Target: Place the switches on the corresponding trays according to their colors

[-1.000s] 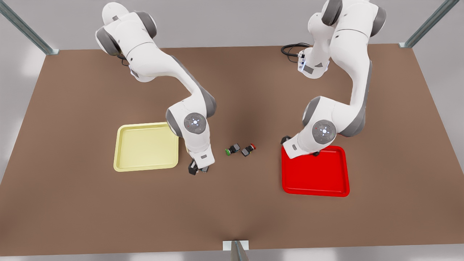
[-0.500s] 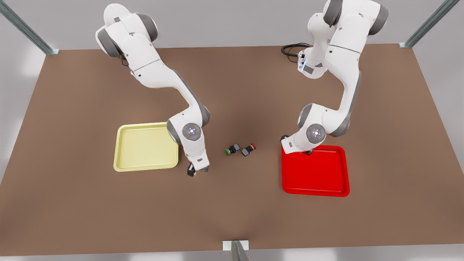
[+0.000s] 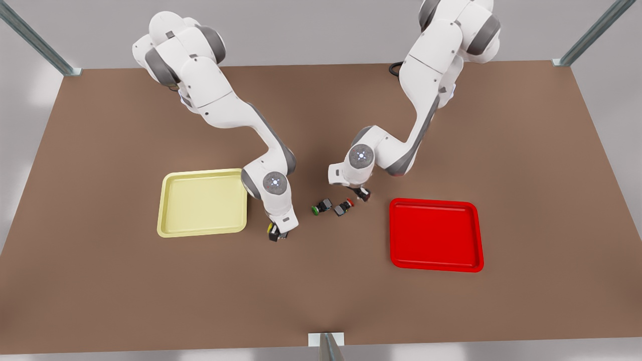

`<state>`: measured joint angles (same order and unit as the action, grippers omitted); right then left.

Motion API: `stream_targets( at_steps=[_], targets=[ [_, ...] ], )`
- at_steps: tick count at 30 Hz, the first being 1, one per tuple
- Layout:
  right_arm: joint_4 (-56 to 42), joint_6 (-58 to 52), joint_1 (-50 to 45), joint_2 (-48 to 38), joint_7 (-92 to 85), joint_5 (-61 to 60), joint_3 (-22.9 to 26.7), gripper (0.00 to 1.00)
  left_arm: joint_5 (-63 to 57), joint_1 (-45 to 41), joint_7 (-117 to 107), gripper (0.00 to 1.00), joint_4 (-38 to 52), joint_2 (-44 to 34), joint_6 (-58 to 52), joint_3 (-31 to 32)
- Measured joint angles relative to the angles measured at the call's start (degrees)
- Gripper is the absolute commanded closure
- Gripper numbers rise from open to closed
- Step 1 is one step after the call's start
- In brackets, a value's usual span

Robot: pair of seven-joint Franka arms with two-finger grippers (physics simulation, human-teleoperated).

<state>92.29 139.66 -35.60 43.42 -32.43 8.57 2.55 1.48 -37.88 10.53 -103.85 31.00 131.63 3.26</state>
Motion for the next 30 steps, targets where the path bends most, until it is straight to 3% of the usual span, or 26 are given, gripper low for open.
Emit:
stream_targets(
  at_steps=[4, 14, 18, 20, 21, 22, 23, 27, 30],
  targets=[
    [0.09, -0.01, 0.09, 0.17, 1.84, -2.33, 0.09, 0.0, -1.08, -3.09, 1.51, 0.01, 5.22, 3.47, 0.46, 0.08],
    [-0.15, 0.79, 0.14, 1.92, 1.18, -1.89, 0.88, 0.0, -1.64, -2.82, 0.46, 0.0, -0.64, 1.62, 1.53, 0.0],
    [-0.53, 0.79, 0.09, 2.46, 1.41, -1.89, 0.88, 0.0, -1.67, -3.33, 0.53, 0.0, 1.03, 3.44, 2.92, -0.05],
    [-0.53, 0.88, 0.01, 2.46, 1.41, -1.81, 0.88, 0.19, -1.78, -3.91, 0.63, 0.01, 2.03, 4.41, 3.02, -0.09],
    [-0.53, 0.88, 0.0, 2.46, 1.41, -1.8, 0.88, 0.26, -1.9, -3.96, 1.19, 0.01, 2.71, 5.36, 3.97, -0.09],
    [-0.53, 0.83, 0.0, 2.46, 1.46, -1.8, 0.88, 0.27, -2.01, -4.0, 1.19, 0.01, 3.02, 5.69, 4.15, -0.09],
    [-0.53, 0.81, 0.0, 2.46, 1.49, -1.8, 0.88, 0.37, -2.08, -4.31, 0.99, 0.01, 3.03, 6.1, 4.24, -0.09],
    [-0.53, 0.79, 0.0, 2.46, 1.41, -1.8, 0.88, 0.45, -2.15, -4.23, 0.72, 0.01, 2.99, 6.71, 5.03, -0.09],
    [-0.58, 0.79, 0.0, 2.44, 1.41, -1.8, 0.88, 0.46, -2.19, -3.84, 0.72, 0.01, 2.77, 7.06, 5.39, -0.27]
  ],
)
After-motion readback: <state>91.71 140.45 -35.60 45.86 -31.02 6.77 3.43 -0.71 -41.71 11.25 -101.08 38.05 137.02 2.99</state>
